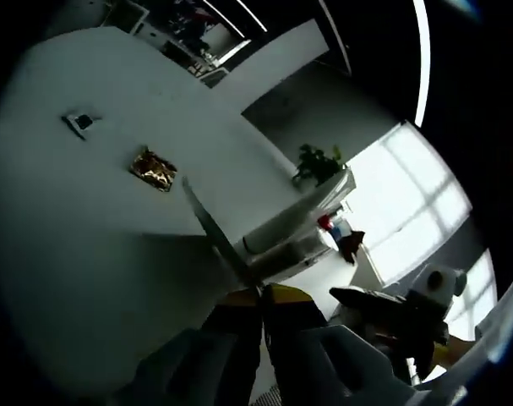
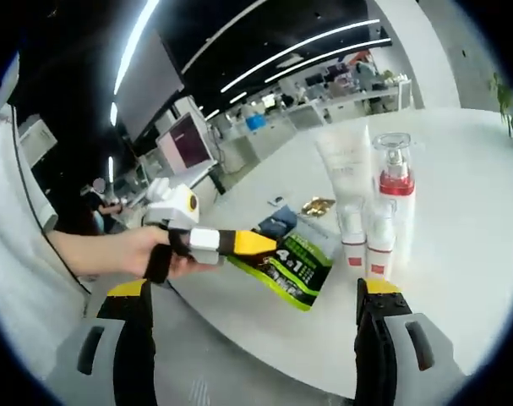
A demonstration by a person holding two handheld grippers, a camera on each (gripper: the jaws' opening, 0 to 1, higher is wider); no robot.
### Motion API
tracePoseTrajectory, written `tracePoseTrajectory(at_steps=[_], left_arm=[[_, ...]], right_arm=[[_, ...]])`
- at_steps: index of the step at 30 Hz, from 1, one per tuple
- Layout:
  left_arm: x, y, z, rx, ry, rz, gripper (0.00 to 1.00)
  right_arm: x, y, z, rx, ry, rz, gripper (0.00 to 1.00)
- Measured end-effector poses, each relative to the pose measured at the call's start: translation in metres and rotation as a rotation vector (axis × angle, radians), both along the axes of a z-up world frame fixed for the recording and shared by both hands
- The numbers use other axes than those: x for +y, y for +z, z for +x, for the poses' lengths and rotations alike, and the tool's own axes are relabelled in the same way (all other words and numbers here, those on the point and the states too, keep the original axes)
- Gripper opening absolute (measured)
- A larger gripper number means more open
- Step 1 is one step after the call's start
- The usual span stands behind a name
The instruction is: Arrange the skincare products in the storage area until every visible bottle or jar stands upright without overlapping.
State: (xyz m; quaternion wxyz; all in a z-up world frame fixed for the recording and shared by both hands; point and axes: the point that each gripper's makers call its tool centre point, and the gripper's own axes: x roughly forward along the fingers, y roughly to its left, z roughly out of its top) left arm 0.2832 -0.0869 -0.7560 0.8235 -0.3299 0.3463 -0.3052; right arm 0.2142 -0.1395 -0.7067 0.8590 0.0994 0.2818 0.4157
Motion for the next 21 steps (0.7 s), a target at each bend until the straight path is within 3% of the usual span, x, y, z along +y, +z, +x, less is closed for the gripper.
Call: tracePoseTrajectory(at_steps=[3, 7, 11, 14, 21], left_arm=[[0.000, -0.008, 0.000, 0.011, -0.004, 0.027, 0.00], [0.011, -0.030, 0.002, 0.059, 0.027, 0.127, 0.00], [0.014, -0.038, 0.003, 0.041, 0.015, 0.188, 0.00], [0.016, -0.041, 0.000, 0.010, -0.039, 0.274, 0.00], [0.018, -0.049, -0.001, -0.026, -0.090, 0.406, 0.07]], right_arm=[[0.001, -0.002, 0.000, -0.004, 0.012, -0.008, 0.99], [0.002, -0.005, -0.003, 0.005, 0.028, -0.016, 0.99], [0.003, -0.005, -0.004, 0.010, 0.033, -0.011, 0.99], [0.002, -0.005, -0.003, 0.009, 0.026, -0.005, 0.99], [0.000, -0.005, -0.002, 0.014, 0.020, -0.001, 0.99]])
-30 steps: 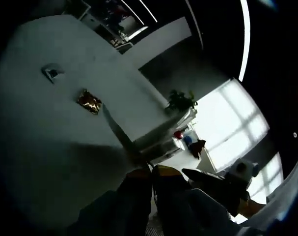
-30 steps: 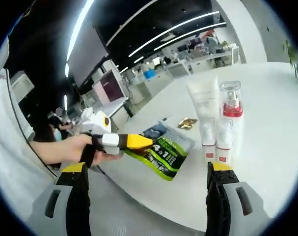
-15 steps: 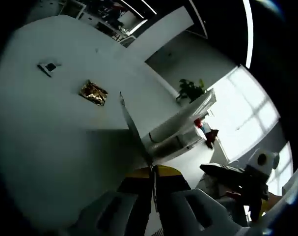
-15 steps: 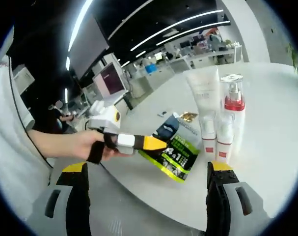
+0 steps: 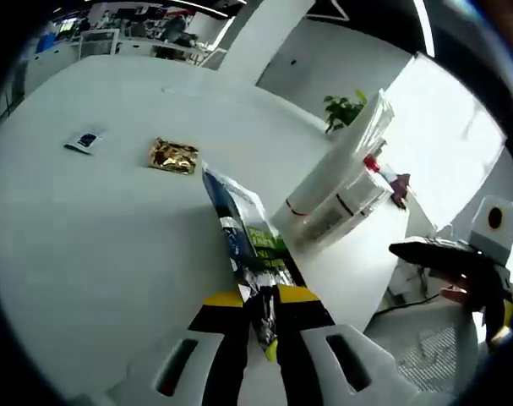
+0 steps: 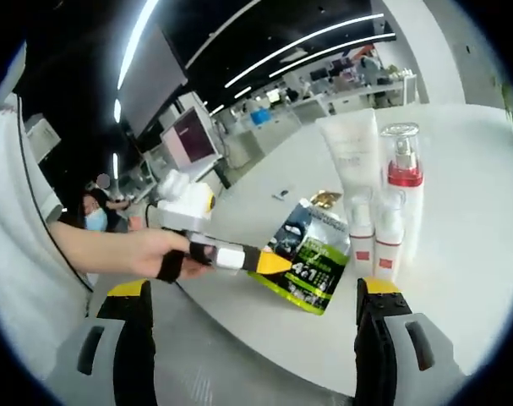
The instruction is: Arrange the skincare products in the storage area until every visible bottle or jar stands upright without overlapping.
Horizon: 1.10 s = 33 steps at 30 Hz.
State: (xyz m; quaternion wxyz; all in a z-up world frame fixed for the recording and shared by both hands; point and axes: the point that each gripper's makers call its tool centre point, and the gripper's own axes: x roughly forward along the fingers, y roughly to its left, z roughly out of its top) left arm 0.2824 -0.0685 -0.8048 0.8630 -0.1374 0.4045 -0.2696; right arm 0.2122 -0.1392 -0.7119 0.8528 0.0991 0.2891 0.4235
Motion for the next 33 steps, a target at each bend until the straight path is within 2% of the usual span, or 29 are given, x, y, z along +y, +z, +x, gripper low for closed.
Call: tracePoseTrajectory(at_steps=[2, 7, 12, 15, 19, 22, 26, 30, 31, 33], left_arm=[[0.001, -0.001, 0.000, -0.013, -0.017, 0.033, 0.09], [0.008, -0.004, -0.001, -0.081, -0.096, 0.201, 0.16], [0.014, -0.008, -0.002, -0.118, -0.160, 0.321, 0.19], [0.016, -0.010, -0.002, -0.116, -0.170, 0.349, 0.19], [0.015, -0.008, 0.000, -0.144, -0.192, 0.371, 0.18], [0.005, -0.004, 0.002, -0.226, -0.274, 0.400, 0.19], [-0.008, -0.008, 0.004, -0.288, -0.368, 0.420, 0.23], [-0.005, -0.021, 0.004, -0.288, -0.417, 0.489, 0.26], [-0.008, -0.019, 0.003, -0.288, -0.419, 0.460, 0.25], [-0.004, -0.020, 0.006, -0.283, -0.426, 0.466, 0.26]], right_arm=[[0.000, 0.000, 0.000, 0.003, 0.000, 0.000, 0.99], [0.001, -0.002, -0.001, 0.009, 0.011, -0.004, 0.99], [0.001, -0.002, -0.002, 0.008, 0.011, -0.007, 0.99], [0.001, -0.003, -0.002, 0.011, 0.013, -0.011, 0.99], [0.002, -0.004, -0.003, 0.013, 0.019, -0.017, 0.99], [0.002, -0.003, -0.003, 0.012, 0.020, -0.016, 0.99], [0.002, -0.004, -0.004, 0.017, 0.021, -0.018, 0.99], [0.002, -0.005, -0.004, 0.019, 0.023, -0.020, 0.99], [0.002, -0.005, -0.004, 0.020, 0.022, -0.021, 0.99], [0.002, -0.004, -0.004, 0.017, 0.020, -0.021, 0.99]])
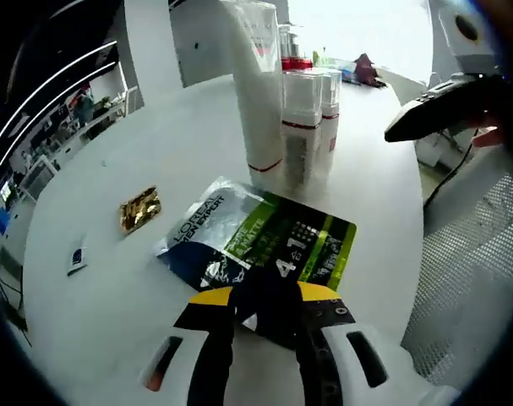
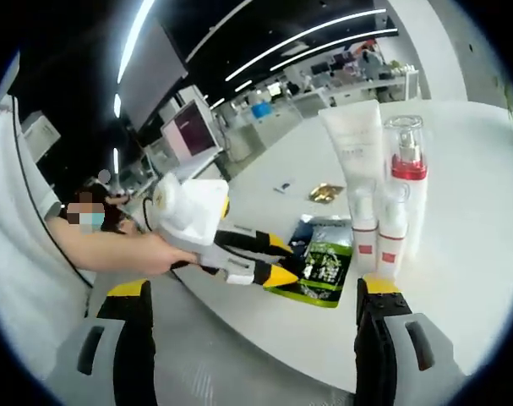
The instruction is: Arrange the skincare products in the storage area until every visible bottle or jar stands upright without overlapping.
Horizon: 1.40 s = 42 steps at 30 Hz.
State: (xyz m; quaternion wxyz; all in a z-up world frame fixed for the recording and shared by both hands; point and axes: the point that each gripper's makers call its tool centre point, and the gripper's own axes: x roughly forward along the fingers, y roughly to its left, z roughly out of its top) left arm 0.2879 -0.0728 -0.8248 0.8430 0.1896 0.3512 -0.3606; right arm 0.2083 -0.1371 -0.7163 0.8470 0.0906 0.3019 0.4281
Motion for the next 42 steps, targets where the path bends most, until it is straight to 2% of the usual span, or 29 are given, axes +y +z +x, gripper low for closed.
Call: tracePoseTrajectory(at_steps=[9, 14, 20, 22, 36, 42], left_arm=[[0.008, -0.002, 0.004, 0.020, -0.013, 0.005, 0.26], [0.010, 0.002, 0.004, 0.008, 0.000, 0.000, 0.26], [0.014, 0.016, 0.004, -0.023, 0.015, -0.035, 0.35], [0.021, 0.021, 0.001, -0.031, 0.031, -0.043, 0.38], [0.073, 0.040, -0.031, -0.048, 0.131, -0.048, 0.47], [0.094, 0.054, -0.049, -0.045, 0.172, -0.074, 0.57]], right_arm=[[0.000, -0.001, 0.000, 0.001, -0.001, -0.006, 0.98], [-0.001, -0.002, 0.001, -0.002, -0.004, -0.012, 0.98], [-0.002, -0.004, 0.002, -0.017, -0.004, -0.034, 0.99], [-0.004, -0.004, 0.008, -0.045, -0.019, -0.043, 0.99], [-0.010, -0.006, 0.013, -0.072, -0.045, -0.063, 0.99], [-0.009, -0.002, 0.013, -0.103, -0.040, -0.072, 0.99]])
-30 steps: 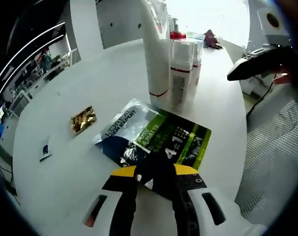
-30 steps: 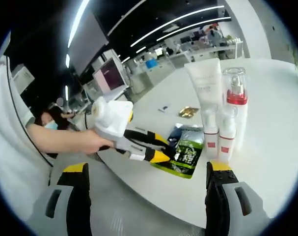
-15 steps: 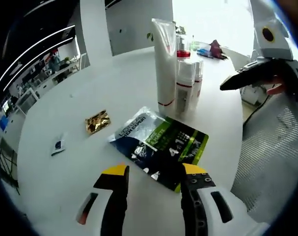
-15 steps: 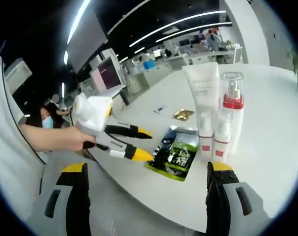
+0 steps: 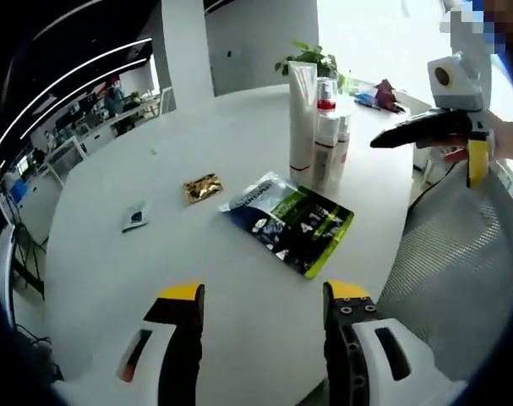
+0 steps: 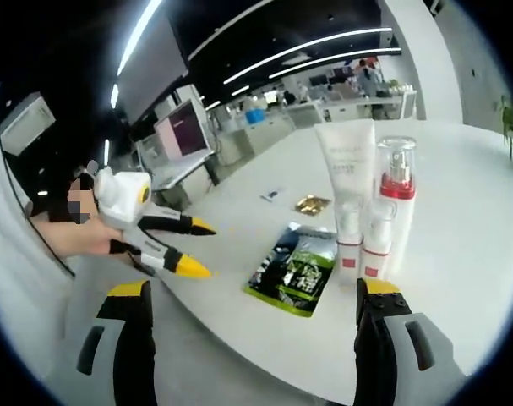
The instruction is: Arrange the skincare products in the storage area until every visible bottle or jar stands upright without overlapping.
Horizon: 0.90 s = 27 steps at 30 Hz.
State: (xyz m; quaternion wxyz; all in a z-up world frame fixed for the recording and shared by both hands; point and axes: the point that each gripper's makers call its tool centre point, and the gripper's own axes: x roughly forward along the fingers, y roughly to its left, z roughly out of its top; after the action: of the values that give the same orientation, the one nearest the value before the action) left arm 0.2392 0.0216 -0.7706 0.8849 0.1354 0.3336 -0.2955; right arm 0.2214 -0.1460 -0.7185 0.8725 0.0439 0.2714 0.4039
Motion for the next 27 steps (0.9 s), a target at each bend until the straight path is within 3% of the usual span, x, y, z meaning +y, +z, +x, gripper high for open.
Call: tracePoseTrajectory(at_steps=[9, 15, 24, 27], left_arm=[[0.022, 0.029, -0.027, -0.010, 0.045, -0.068, 0.69], [0.036, 0.040, -0.037, -0.004, 0.152, -0.118, 0.86], [0.042, 0.056, -0.049, 0.001, 0.257, -0.168, 0.89], [0.043, 0.061, -0.050, -0.001, 0.319, -0.236, 0.92]], right_arm=[[-0.001, 0.004, 0.004, -0.042, -0.009, 0.000, 0.99], [0.001, 0.004, 0.003, -0.037, 0.001, 0.005, 0.99], [0.014, -0.001, -0.009, -0.002, 0.087, -0.006, 0.99], [0.017, -0.001, -0.012, 0.003, 0.101, -0.003, 0.99]])
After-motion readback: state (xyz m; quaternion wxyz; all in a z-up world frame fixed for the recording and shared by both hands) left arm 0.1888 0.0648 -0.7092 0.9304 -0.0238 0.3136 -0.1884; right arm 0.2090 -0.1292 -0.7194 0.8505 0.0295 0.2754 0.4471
